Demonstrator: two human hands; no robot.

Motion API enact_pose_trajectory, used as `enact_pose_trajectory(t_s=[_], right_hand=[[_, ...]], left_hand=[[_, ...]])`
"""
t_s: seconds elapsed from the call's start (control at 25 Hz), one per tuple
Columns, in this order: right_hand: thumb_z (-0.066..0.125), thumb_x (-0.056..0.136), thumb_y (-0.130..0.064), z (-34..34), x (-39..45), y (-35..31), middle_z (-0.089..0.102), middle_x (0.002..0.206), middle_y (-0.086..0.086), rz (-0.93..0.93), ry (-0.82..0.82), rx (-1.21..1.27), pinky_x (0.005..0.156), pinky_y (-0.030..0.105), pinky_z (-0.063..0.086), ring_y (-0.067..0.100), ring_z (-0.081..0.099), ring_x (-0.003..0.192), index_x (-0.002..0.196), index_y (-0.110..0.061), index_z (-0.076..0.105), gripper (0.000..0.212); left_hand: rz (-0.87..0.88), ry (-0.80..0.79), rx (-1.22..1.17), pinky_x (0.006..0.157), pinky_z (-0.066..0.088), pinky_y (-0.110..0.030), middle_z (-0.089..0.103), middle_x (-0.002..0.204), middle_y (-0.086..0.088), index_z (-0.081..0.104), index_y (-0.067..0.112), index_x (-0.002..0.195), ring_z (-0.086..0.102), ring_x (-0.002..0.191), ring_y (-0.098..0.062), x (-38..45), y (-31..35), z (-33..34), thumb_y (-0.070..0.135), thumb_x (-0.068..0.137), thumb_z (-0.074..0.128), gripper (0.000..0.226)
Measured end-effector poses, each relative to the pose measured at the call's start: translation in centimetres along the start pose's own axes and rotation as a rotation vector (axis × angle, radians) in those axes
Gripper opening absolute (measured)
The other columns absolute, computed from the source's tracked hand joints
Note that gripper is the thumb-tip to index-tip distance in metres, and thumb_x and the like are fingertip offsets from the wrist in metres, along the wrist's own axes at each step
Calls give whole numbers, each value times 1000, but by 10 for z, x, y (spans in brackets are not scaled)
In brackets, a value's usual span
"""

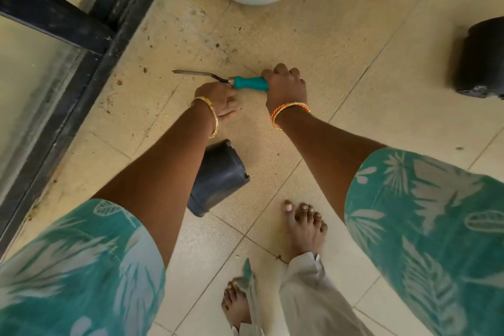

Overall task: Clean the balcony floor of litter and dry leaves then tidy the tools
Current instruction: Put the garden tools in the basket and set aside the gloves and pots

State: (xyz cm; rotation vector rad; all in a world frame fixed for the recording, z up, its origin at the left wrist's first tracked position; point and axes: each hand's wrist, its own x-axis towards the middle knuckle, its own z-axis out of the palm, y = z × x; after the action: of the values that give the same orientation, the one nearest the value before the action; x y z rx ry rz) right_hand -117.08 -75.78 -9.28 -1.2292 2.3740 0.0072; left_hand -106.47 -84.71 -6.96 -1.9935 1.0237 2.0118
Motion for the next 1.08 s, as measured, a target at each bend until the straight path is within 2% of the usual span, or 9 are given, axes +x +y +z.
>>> enact_pose_trajectory(t_s=[0.08, 0.2, 0.28, 0.36, 0.48, 0.6, 0.72, 0.88, 1.08], right_hand=[[43, 94, -3, -5, -15, 4, 51, 123, 12, 54, -18, 82, 93, 40, 44, 31, 48, 111, 133, -13, 47, 41], [48, 93, -3, -23, -48, 11, 54, 119, 11, 88, -38, 209, 91, 36, 46, 29, 52, 108, 132, -13, 48, 40], [52, 91, -4, -41, -77, 20, 55, 116, 10, 113, -41, 269, 89, 35, 46, 27, 54, 105, 130, -13, 49, 40], [54, 90, -7, -62, -109, 26, 56, 114, 9, 147, -38, 321, 90, 36, 48, 27, 55, 105, 129, -14, 49, 40], [56, 90, -9, -94, -161, 34, 55, 116, 8, 222, -13, 361, 93, 37, 46, 26, 51, 108, 128, -15, 51, 39], [57, 89, -11, -120, -212, 40, 52, 120, 9, 317, 20, 324, 93, 38, 45, 27, 46, 112, 126, -16, 53, 38], [55, 89, -12, -147, -279, 34, 50, 119, 10, 447, 39, 330, 91, 37, 45, 27, 44, 111, 124, -16, 54, 35], [56, 88, -13, -167, -384, 22, 49, 116, 11, 609, 75, 408, 87, 38, 45, 27, 46, 107, 122, -14, 54, 34], [59, 85, -11, -161, -508, 6, 52, 112, 12, 825, 137, 521, 81, 39, 46, 30, 48, 102, 116, -10, 55, 32]], left_hand=[[-17, -101, -47, 80, 46, -24, 52, 131, -2, 50, 10, 125, 55, 116, -16, -20, 3, 3, 7, 103, 25, 33], [8, -32, -42, 87, 48, -29, 59, 119, -2, 52, 11, 107, 59, 106, -14, -57, 12, 10, 7, 103, 32, 21], [1, 60, -67, 83, 51, -27, 60, 124, -3, 57, 11, 99, 60, 106, -14, -82, 14, 16, 15, 101, 42, 16], [1, 93, -96, 73, 52, -24, 63, 117, -3, 58, 12, 91, 64, 92, -11, -110, 15, 21, 22, 101, 45, 19], [29, 26, -108, 72, 51, -23, 62, 102, -5, 55, 11, 83, 62, 80, -12, -159, 16, 34, 23, 103, 40, 28], [99, -17, -38, 58, 51, -20, 63, 90, -6, 55, 14, 87, 64, 65, -9, -212, 11, 50, 19, 100, 47, 17], [146, -91, 70, 59, 49, -22, 65, 86, -5, 56, 14, 99, 65, 66, -10, -274, -4, 60, 17, 97, 53, 5], [188, -210, 249, 63, 47, -25, 66, 82, -3, 57, 19, 85, 63, 72, -14, -365, -37, 69, 18, 94, 58, 10], [131, -322, 407, 64, 49, -26, 69, 84, -1, 59, 20, 90, 67, 73, -12, -450, -111, 70, 20, 93, 60, 3]])
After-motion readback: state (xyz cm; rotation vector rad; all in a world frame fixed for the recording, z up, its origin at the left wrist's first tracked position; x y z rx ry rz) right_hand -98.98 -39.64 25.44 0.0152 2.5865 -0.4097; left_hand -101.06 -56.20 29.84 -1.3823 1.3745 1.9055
